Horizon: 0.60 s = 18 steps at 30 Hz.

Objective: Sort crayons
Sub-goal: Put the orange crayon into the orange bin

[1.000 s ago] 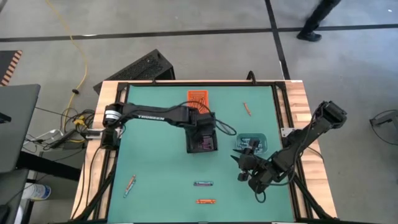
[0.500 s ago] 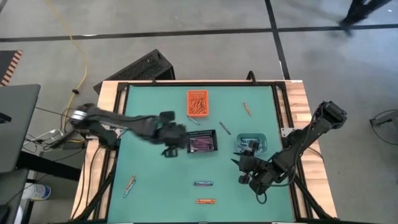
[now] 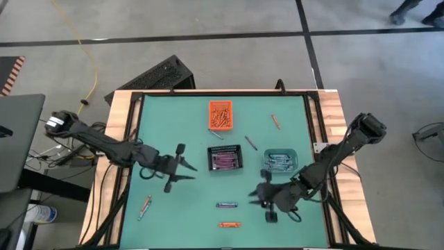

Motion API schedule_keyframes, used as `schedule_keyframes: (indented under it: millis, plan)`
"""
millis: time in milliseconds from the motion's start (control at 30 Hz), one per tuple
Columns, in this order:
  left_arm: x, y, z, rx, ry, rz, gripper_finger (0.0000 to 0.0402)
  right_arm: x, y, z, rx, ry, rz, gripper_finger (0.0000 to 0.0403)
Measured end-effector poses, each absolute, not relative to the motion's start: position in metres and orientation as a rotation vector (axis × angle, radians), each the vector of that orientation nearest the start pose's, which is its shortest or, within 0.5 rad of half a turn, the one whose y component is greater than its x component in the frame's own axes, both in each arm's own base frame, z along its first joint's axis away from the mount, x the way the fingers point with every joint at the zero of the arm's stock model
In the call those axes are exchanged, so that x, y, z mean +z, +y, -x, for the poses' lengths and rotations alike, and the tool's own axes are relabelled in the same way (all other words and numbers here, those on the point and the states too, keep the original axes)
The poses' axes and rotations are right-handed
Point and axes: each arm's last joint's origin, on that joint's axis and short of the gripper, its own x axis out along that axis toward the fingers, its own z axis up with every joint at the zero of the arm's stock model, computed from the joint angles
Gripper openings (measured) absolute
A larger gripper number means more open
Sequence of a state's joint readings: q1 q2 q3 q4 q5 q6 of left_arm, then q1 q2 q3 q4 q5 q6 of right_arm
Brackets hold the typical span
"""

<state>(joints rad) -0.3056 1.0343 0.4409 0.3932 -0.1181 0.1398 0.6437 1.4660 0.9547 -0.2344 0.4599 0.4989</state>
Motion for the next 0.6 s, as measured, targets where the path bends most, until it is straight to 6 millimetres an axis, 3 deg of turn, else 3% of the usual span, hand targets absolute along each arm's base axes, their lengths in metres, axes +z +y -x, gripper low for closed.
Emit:
schedule_keyframes:
  millis: [133,367,467,600]
  plan:
    - [0.206,-0.058,-0.194,-0.244,0.06,-0.147,0.0124,0.243,0.183,-0.254,0.125,0.663,-0.177,0.0103]
    - [0.198,-0.059,-0.191,-0.259,0.127,-0.016,0.0124,0.234,0.178,-0.217,-0.21,1.108,-0.455,0.009]
    - [0.197,-0.063,-0.19,-0.29,0.143,0.017,0.0124,0.228,0.18,-0.202,-0.35,1.184,-0.545,0.0089]
    - [0.198,-0.067,-0.188,-0.32,0.141,0.036,0.0124,0.221,0.186,-0.19,-0.38,1.199,-0.568,0.0089]
